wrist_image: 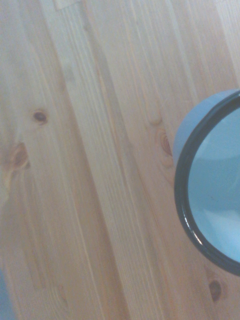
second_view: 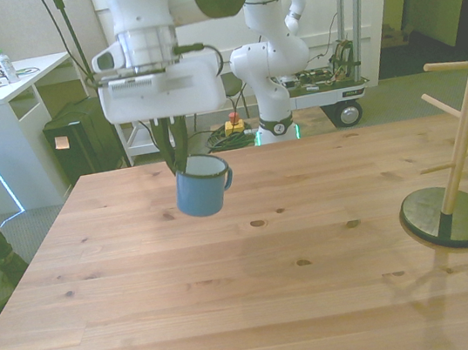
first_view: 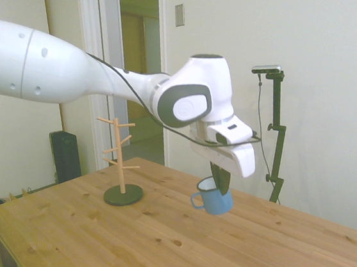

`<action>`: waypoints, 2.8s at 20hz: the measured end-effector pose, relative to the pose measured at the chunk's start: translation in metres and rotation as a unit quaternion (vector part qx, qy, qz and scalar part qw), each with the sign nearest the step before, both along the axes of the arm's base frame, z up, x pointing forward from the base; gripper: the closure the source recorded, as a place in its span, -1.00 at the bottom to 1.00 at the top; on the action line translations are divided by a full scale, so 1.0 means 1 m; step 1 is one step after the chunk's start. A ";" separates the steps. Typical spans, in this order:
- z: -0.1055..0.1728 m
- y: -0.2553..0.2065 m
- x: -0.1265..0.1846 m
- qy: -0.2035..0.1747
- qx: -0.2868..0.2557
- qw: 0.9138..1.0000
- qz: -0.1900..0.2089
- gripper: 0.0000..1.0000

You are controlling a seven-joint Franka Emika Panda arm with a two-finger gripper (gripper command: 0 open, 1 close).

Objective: Hang the mug

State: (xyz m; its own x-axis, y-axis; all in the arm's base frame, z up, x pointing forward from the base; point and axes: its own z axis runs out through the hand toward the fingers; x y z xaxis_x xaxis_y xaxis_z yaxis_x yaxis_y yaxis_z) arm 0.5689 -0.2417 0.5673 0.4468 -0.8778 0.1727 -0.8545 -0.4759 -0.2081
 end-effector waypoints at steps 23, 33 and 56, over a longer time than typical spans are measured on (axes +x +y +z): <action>0.162 0.214 0.057 0.030 -0.110 0.983 0.147 1.00; 0.151 0.287 0.070 0.039 -0.115 0.976 0.180 1.00; 0.125 0.386 0.087 0.034 -0.151 0.968 0.199 1.00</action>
